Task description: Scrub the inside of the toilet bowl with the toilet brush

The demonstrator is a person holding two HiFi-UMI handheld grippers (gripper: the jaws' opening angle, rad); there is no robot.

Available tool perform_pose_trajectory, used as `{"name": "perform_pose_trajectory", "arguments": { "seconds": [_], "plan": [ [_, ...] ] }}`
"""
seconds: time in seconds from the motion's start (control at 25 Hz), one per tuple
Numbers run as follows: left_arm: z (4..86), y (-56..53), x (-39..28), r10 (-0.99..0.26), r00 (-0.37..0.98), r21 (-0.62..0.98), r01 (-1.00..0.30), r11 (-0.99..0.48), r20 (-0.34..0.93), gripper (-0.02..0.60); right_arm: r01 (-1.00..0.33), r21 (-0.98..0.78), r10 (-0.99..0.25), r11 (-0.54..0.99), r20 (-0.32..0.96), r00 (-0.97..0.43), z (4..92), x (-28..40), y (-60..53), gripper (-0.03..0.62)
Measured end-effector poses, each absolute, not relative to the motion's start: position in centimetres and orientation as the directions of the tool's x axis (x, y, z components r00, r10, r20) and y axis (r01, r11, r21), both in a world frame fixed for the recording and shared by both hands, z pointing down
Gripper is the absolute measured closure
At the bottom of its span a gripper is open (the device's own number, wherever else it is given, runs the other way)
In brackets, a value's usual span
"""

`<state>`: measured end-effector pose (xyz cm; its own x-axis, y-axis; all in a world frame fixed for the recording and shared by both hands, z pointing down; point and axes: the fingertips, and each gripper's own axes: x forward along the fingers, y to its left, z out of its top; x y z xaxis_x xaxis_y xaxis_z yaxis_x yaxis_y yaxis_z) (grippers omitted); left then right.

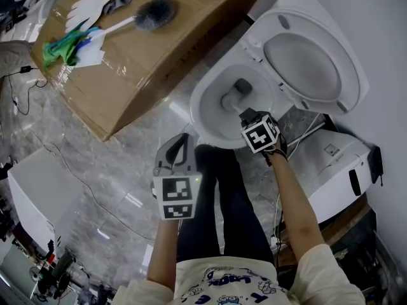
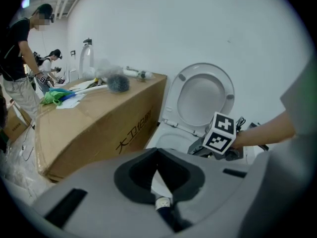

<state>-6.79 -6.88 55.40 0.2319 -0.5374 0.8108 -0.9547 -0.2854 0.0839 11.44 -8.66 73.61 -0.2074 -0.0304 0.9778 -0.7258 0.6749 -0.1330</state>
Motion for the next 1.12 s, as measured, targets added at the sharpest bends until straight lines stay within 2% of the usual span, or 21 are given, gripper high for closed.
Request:
{"name": "perform_pose_trajectory", "arguments": {
  "seconds": [0.16, 0.36, 0.56, 0.68, 0.8, 1.12],
  "plan": [
    [55.4, -7.1, -6.3, -0.538, 0.237, 0.087, -0.953, -0.290, 0.809, 0.580, -0.725, -0.196, 0.012, 0.660, 0.968, -0.251, 73.0, 12.2, -7.8, 0.427],
    [55.2, -7.5, -5.5, -0.539, 0.248, 0.089, -0.948, -0.304, 0.805, 0.580, -0.718, -0.229, 0.120, 0.657, 0.972, -0.200, 73.0, 14.8, -5.7, 0.427],
    [55.1, -7.8, -5.2, -0.535, 0.248, 0.080, -0.945, -0.316, 0.808, 0.580, -0.783, -0.212, 0.144, 0.585, 0.977, -0.157, 72.8, 17.6, -6.0, 0.427],
    [55.0, -7.9, -5.3, -0.539, 0.243, 0.076, -0.947, -0.313, 0.807, 0.580, -0.799, -0.157, 0.131, 0.580, 0.987, -0.099, 72.9, 19.1, -6.6, 0.427],
    [55.0, -7.9, -5.4, -0.538, 0.238, 0.074, -0.948, -0.309, 0.808, 0.580, -0.795, -0.101, 0.065, 0.598, 0.995, -0.077, 73.4, 19.8, -8.2, 0.427],
    [55.3, -7.7, -6.1, -0.534, 0.226, 0.071, -0.953, -0.296, 0.815, 0.580, -0.666, 0.107, -0.084, 0.738, 0.994, 0.067, 72.8, 21.1, -11.3, 0.427]
  ]
}}
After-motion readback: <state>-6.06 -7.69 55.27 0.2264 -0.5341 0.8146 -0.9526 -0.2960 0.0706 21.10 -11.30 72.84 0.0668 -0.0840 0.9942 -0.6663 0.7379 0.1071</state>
